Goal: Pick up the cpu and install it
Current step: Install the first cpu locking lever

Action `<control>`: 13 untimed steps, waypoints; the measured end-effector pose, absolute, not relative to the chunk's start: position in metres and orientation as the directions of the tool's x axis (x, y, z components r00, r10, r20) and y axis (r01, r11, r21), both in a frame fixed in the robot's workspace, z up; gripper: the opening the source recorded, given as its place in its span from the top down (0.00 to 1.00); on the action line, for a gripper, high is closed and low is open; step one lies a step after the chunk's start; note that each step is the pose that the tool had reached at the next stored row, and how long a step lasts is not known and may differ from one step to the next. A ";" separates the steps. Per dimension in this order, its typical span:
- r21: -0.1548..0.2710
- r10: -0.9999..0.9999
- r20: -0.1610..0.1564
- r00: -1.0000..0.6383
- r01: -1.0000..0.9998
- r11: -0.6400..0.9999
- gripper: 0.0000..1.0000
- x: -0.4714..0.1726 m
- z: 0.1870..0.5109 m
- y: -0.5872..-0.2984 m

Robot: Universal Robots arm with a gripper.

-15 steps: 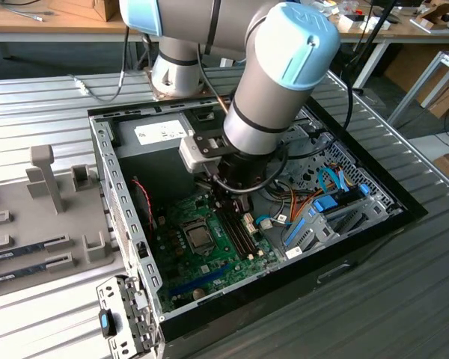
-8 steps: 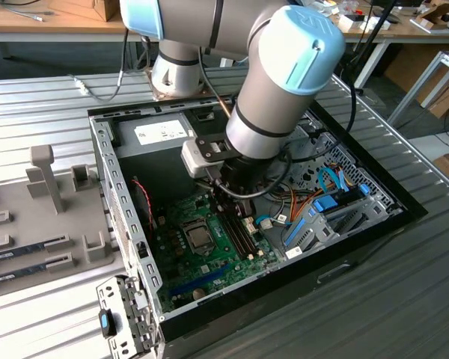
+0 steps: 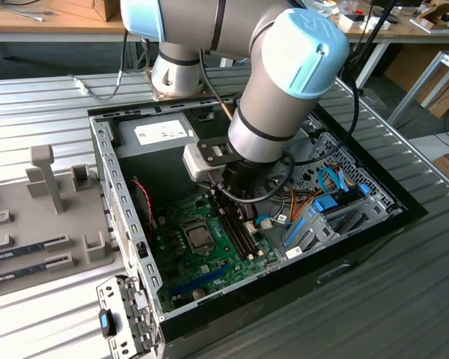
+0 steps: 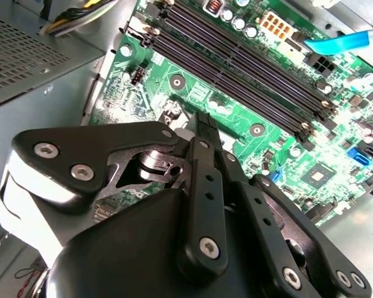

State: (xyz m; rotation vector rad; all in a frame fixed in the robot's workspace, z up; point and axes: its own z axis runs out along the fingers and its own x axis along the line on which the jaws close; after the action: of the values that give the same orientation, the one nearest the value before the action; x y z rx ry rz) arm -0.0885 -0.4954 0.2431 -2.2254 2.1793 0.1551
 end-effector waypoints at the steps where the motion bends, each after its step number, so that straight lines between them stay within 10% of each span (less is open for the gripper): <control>1: 0.053 -0.996 -0.087 0.018 -0.998 -0.023 0.89 -0.089 0.243 -0.496; 13: 0.053 -0.996 -0.087 0.018 -0.998 -0.023 0.89 -0.089 0.243 -0.508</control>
State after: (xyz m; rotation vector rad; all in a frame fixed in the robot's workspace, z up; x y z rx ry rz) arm -0.0886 -0.5080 0.2427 -2.2252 2.1795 0.1552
